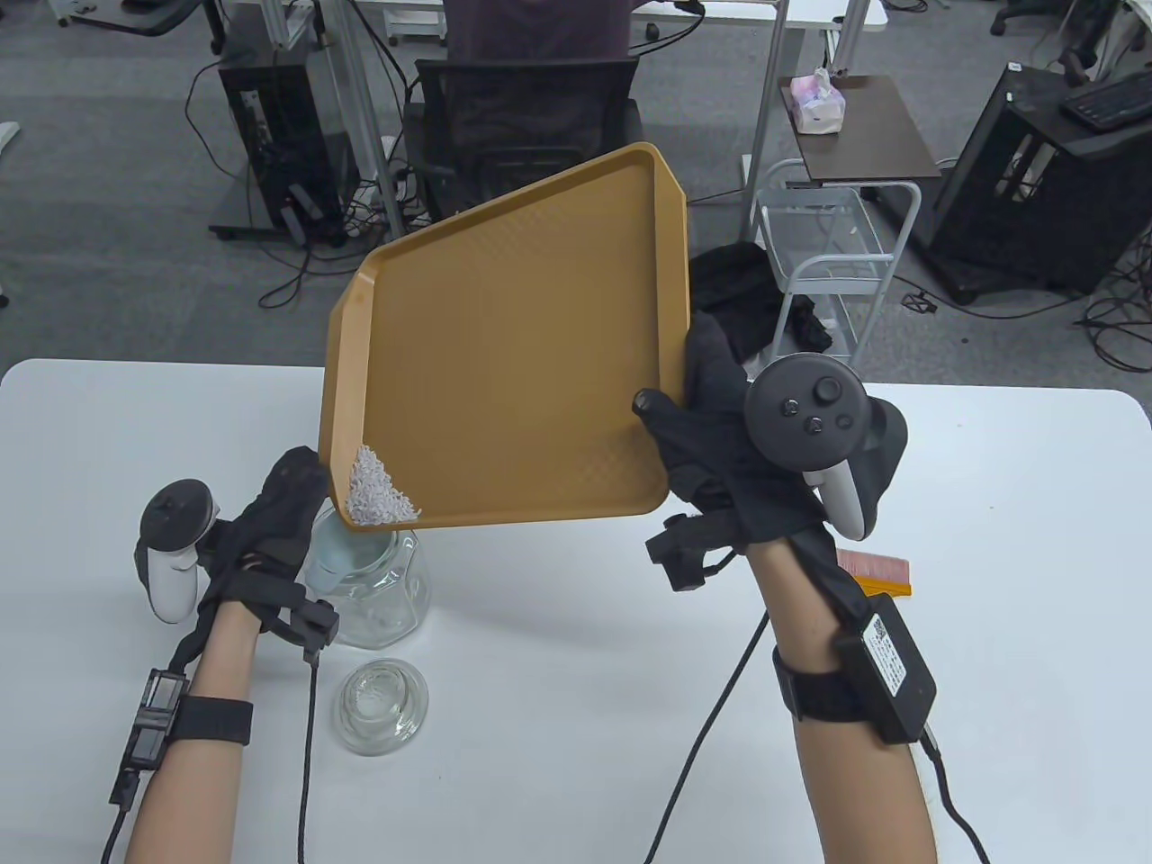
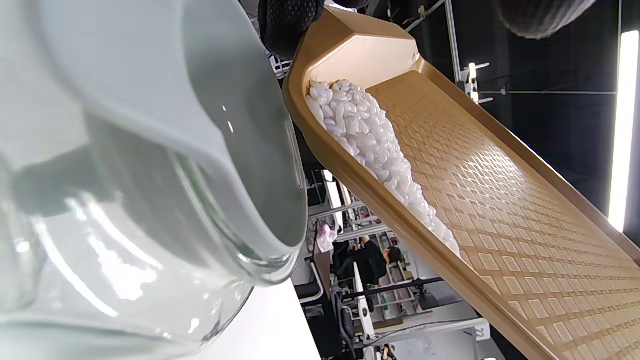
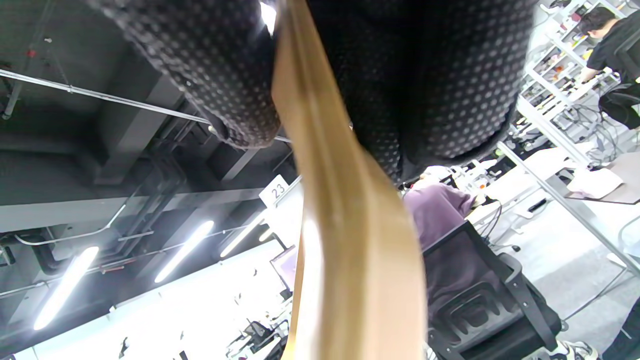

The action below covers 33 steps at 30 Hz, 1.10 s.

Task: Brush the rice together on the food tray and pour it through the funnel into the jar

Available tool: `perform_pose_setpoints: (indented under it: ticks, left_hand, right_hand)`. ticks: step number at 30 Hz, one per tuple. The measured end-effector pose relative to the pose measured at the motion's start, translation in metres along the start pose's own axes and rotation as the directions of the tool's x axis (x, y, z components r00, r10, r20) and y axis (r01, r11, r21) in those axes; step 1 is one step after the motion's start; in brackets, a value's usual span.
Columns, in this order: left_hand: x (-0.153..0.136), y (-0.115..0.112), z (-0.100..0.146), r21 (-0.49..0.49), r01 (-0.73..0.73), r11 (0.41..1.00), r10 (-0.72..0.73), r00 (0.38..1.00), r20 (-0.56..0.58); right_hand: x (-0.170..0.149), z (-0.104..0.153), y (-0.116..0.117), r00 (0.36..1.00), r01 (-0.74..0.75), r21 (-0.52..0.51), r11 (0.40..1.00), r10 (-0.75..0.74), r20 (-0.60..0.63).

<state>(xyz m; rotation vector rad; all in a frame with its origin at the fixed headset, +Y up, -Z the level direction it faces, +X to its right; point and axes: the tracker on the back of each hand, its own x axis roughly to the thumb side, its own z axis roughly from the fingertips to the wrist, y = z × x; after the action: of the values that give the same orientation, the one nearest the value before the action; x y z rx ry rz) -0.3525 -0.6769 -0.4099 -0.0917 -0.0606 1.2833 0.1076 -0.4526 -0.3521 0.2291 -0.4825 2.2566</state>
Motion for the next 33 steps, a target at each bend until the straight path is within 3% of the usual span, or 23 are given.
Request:
perform_pose_setpoints:
  ticks: [33]
  left_hand:
    - [-0.004, -0.004, 0.003, -0.033, -0.074, 0.997, 0.074, 0.997, -0.002]
  right_hand:
    - [0.024, 0.006, -0.002, 0.997, 0.003, -0.028, 1.000, -0.001, 0.078]
